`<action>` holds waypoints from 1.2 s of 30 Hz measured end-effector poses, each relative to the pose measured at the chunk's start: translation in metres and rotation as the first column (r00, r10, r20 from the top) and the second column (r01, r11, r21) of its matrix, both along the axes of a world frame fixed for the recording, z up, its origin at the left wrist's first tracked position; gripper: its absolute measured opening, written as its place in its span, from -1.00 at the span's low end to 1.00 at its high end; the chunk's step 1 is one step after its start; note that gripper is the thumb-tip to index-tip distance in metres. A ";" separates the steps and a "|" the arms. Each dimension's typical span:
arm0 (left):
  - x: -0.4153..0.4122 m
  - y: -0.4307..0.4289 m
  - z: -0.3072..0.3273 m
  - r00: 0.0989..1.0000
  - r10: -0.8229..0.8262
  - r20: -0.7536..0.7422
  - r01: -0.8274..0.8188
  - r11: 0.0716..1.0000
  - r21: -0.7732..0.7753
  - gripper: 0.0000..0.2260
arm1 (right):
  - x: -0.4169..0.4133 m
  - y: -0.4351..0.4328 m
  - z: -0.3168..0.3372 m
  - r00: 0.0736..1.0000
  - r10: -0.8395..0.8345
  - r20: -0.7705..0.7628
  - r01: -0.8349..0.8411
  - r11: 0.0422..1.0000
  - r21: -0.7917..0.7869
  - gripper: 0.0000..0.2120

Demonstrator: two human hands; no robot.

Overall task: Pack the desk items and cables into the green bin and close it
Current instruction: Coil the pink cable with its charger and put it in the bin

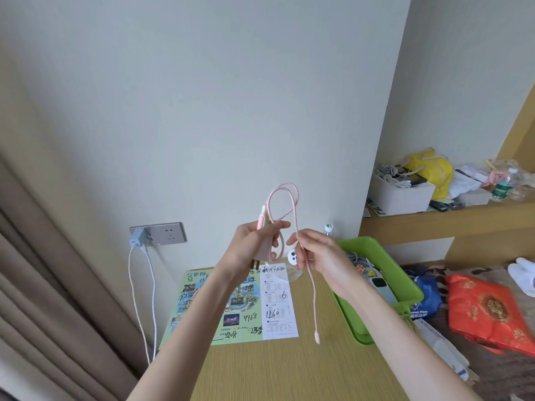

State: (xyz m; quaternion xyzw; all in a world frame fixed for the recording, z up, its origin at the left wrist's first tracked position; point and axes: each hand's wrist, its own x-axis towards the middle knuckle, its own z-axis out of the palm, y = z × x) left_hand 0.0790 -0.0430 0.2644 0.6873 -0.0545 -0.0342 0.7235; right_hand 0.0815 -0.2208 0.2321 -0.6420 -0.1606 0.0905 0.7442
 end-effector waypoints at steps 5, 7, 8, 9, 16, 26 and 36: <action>-0.003 -0.005 0.000 0.999 -0.041 -0.011 0.042 0.992 0.116 -0.73 | 0.003 0.001 0.006 0.990 0.023 -0.141 -0.017 0.999 0.038 -0.71; -0.004 -0.005 0.001 0.999 -0.046 -0.017 0.048 0.989 0.141 -0.67 | 0.006 -0.003 0.005 0.974 0.036 -0.223 -0.016 0.996 0.089 -0.72; -0.003 -0.005 0.001 0.999 -0.043 -0.023 0.046 0.988 0.145 -0.66 | 0.007 -0.005 0.004 0.965 0.047 -0.258 -0.017 0.993 0.116 -0.73; -0.004 -0.006 0.001 0.999 -0.039 -0.031 0.043 0.989 0.142 -0.67 | 0.008 -0.006 0.004 0.956 0.060 -0.287 -0.020 0.990 0.138 -0.75; -0.005 -0.017 0.001 1.000 0.026 0.004 -0.027 0.994 0.109 -0.76 | 0.006 0.000 0.001 0.922 0.128 -0.366 -0.060 0.980 0.191 -0.79; -0.001 -0.008 0.001 0.962 0.062 -0.266 -0.087 0.993 -0.084 -0.85 | -0.003 0.004 0.004 0.968 0.117 -0.222 -0.123 0.992 -0.011 -0.66; -0.006 -0.001 0.008 0.831 -0.232 -0.505 -0.128 0.805 -0.580 -0.91 | -0.002 0.003 0.010 0.990 -0.139 -0.004 0.138 0.985 -0.106 -0.93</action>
